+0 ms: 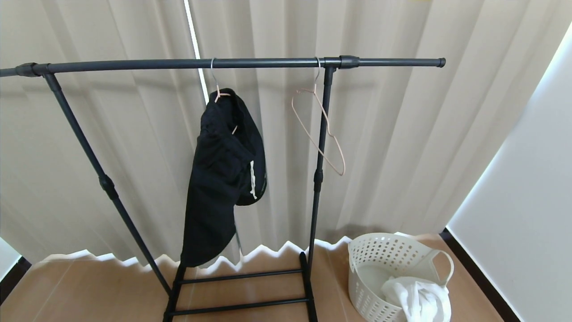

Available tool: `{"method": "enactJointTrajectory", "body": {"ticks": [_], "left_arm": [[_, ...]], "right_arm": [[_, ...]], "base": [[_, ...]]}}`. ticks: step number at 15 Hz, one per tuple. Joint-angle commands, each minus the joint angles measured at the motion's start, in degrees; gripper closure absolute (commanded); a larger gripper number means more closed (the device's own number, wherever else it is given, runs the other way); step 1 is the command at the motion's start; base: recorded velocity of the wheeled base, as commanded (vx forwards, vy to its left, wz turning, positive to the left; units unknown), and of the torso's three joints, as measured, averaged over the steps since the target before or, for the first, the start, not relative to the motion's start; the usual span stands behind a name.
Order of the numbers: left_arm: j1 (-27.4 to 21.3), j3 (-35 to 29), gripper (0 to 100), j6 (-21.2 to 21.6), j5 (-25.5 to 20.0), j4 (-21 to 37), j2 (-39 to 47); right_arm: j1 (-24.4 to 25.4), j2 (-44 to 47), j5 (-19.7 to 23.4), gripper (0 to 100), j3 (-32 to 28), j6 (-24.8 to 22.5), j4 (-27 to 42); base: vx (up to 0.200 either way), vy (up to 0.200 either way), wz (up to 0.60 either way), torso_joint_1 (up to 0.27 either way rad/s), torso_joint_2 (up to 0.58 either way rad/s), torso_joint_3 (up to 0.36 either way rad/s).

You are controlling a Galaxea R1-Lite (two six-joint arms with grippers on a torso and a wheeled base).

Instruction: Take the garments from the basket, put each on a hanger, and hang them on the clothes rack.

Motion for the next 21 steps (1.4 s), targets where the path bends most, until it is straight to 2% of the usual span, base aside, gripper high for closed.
{"method": "enactJointTrajectory", "body": {"ticks": [1, 12, 21], "left_arm": [[0.0, 0.0, 0, 0.0, 0.0, 0.0, 0.1], [0.0, 0.0, 0, 0.1, -0.1, 0.0, 0.1], [0.0, 0.0, 0, 0.0, -0.1, 0.0, 0.1]], "right_arm": [[0.0, 0.0, 0.0, 0, 0.1, 0.0, 0.0], [0.0, 0.0, 0.0, 0, 0.1, 0.0, 0.0], [0.0, 0.0, 0.0, 0, 0.1, 0.0, 0.0]], "base": [[0.000, 0.000, 0.00, -0.207, 0.55, 0.349], [0.000, 0.000, 0.00, -0.163, 0.52, 0.354], [0.000, 0.000, 0.00, -0.065, 0.44, 0.366]]}}
